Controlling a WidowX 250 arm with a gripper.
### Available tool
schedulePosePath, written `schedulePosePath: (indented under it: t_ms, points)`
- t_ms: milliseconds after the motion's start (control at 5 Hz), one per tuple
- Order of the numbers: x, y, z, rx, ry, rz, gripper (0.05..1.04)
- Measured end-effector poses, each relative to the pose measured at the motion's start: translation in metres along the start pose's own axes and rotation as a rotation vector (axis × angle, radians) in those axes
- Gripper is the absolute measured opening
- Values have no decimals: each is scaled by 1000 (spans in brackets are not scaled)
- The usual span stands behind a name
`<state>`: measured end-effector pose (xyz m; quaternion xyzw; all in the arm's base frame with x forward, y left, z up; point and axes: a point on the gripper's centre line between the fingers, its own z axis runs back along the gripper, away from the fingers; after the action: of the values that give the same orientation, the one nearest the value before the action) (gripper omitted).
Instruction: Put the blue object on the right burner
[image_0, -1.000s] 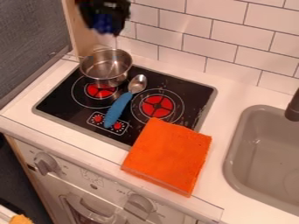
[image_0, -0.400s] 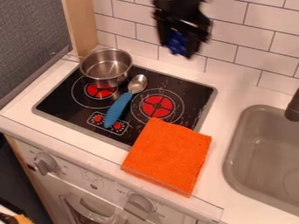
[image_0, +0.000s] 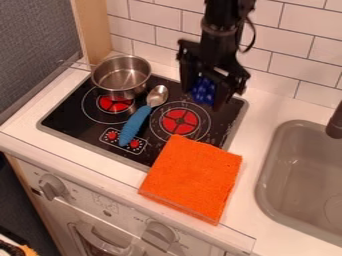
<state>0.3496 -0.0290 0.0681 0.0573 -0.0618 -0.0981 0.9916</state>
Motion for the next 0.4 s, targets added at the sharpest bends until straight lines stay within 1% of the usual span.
schedulePosePath:
  t_ms: [200, 400]
  points:
    - [-3, 0, -8, 9, -18, 13, 839]
    - [-10, 12, -22, 24, -25, 71, 839]
